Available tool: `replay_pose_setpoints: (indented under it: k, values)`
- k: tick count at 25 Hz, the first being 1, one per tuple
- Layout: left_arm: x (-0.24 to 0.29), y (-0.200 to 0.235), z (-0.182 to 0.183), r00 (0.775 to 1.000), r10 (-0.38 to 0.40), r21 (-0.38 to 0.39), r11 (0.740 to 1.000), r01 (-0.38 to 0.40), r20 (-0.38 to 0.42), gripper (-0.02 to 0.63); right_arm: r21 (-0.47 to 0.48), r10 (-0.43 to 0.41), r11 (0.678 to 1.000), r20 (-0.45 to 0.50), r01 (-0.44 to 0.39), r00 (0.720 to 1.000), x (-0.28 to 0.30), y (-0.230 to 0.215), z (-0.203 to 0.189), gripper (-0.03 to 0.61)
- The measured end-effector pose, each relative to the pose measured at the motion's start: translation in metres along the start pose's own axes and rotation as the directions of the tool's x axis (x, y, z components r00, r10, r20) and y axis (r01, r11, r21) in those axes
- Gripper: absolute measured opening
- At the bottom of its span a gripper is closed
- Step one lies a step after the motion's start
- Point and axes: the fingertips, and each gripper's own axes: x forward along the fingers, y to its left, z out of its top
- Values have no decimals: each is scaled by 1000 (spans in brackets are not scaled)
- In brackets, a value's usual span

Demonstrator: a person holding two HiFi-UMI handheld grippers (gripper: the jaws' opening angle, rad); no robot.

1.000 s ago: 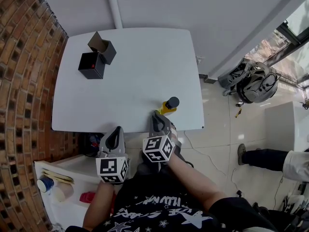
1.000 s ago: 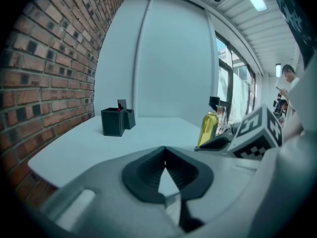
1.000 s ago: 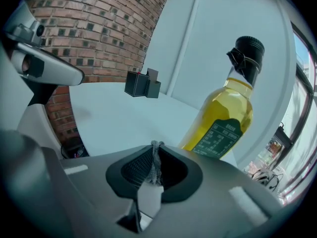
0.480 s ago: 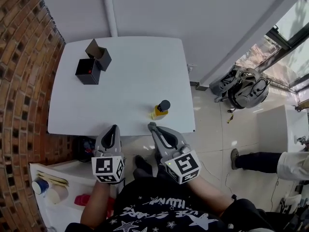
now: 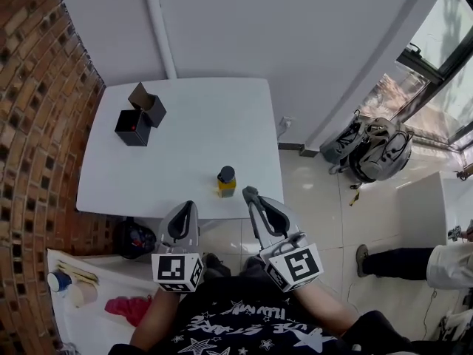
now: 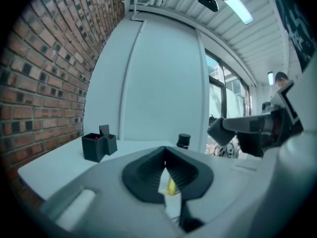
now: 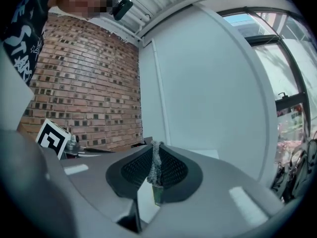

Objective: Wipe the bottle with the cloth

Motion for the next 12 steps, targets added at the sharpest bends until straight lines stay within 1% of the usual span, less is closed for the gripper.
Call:
replay_pose_setpoints:
  k: [3,6,12]
  values:
    - [2,-22,7,1000,1,-12,1000,-1,19,5,-23,32,999,17,-32,999,-4,-5,8,40]
    - [3,-37,10,1000,16,9,1000,-16,20,5,-27,59,998,23,-59,998,-5,-9,8,40]
    - [1,-50,13,999,46,18,999,-46,19,5,-32,96,995,15,-96,995,-5,-14,5,40]
